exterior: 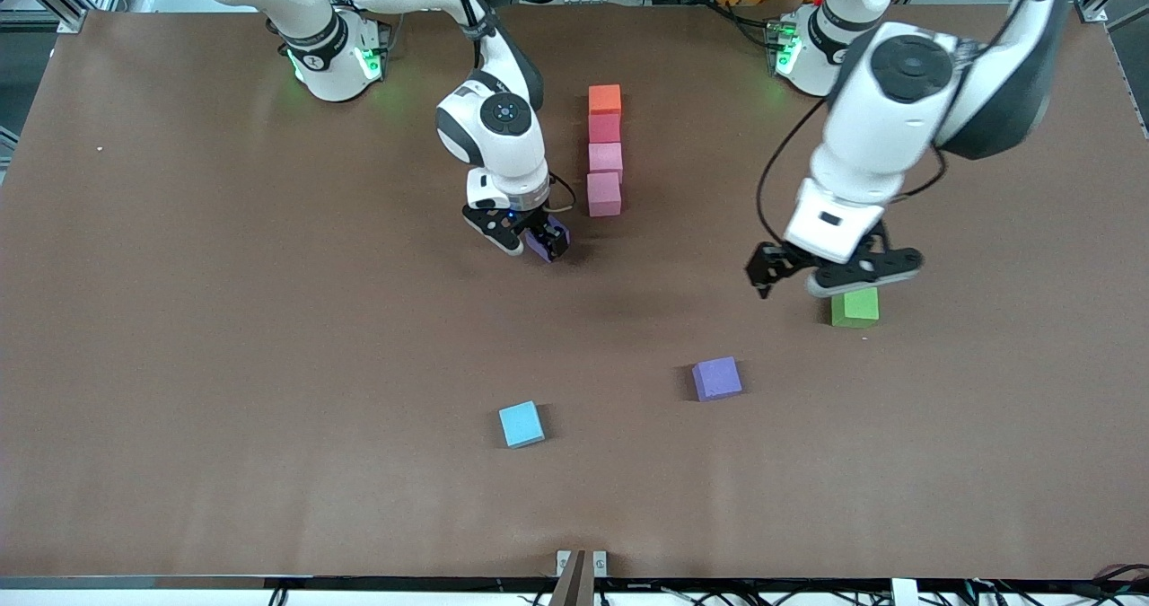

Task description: Arrange blocks into number 1

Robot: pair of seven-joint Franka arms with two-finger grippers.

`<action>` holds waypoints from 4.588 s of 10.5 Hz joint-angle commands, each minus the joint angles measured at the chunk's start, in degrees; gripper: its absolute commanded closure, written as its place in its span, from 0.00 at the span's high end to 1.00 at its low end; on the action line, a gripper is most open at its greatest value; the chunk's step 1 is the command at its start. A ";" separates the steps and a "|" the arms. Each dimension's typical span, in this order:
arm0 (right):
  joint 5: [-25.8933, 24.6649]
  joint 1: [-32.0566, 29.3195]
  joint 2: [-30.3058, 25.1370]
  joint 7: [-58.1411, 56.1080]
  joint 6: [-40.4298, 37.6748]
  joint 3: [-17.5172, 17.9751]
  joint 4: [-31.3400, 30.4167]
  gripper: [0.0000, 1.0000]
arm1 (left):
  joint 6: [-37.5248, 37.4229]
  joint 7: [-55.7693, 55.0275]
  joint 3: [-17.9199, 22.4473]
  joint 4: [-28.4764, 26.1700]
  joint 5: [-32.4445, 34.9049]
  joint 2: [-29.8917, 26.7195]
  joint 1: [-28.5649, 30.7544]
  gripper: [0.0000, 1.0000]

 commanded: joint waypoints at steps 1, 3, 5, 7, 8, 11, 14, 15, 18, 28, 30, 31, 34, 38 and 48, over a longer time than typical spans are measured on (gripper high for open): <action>-0.01 1.33 1.41 0.81 -0.72 0.13 1.90 0.69 | -5.43 5.77 2.21 3.68 -2.84 -1.34 1.47 1.00; -0.70 2.03 1.41 0.02 -0.72 0.48 2.59 0.43 | -11.66 14.44 7.29 8.42 -6.00 -1.60 1.74 1.00; -1.67 2.21 1.32 -3.91 -0.80 0.48 4.00 0.41 | -17.56 19.83 10.74 11.33 -6.45 -1.87 2.00 1.00; -3.07 2.13 1.41 -10.57 -2.55 0.31 6.10 0.42 | -20.12 22.57 11.97 12.74 -6.37 -2.39 2.97 1.00; -4.47 2.12 1.93 -14.62 -3.52 0.13 7.51 0.42 | -21.61 22.49 12.85 12.92 -6.37 -2.39 2.97 1.00; -8.70 4.22 5.87 -21.32 -10.44 0.22 15.66 0.44 | -23.82 22.75 13.82 13.54 -6.45 -3.36 3.06 1.00; -8.36 6.95 10.02 -20.72 -11.70 0.30 20.09 0.45 | -24.61 23.10 13.74 13.37 -6.45 -3.36 2.97 1.00; -8.18 7.05 10.20 -20.55 -11.44 0.48 20.00 0.45 | -24.61 23.10 13.74 13.19 -6.45 -3.27 2.88 1.00; -7.74 7.40 10.99 -20.19 -10.83 1.27 20.26 0.45 | -24.70 23.10 13.39 12.93 -6.45 -3.10 2.79 1.00; -6.07 8.02 7.49 -20.02 -8.98 2.59 18.17 1.00 | -24.70 23.10 13.21 12.31 -6.45 -2.48 2.09 1.00; -6.07 3.91 -0.48 -20.63 -8.98 3.64 10.64 1.00 | -24.70 23.10 13.21 12.31 -6.45 -2.31 1.83 1.00; -6.07 0.58 -4.35 -20.55 -9.06 4.34 7.03 1.00 | -24.70 23.10 13.21 12.40 -6.45 -2.31 1.74 1.00; -6.24 -9.53 -14.21 -23.42 -11.42 4.44 1.03 1.00 | -24.79 23.10 13.21 12.66 -6.45 -2.92 1.83 1.00; -6.16 -30.77 -21.17 -47.05 -27.74 9.24 5.65 1.00 | -25.76 23.19 13.03 13.10 -6.28 -4.06 0.52 1.00; -0.57 -54.99 -20.74 -69.57 -60.20 12.87 33.70 1.00 | -28.04 28.90 15.22 13.98 -9.78 -7.49 -0.72 1.00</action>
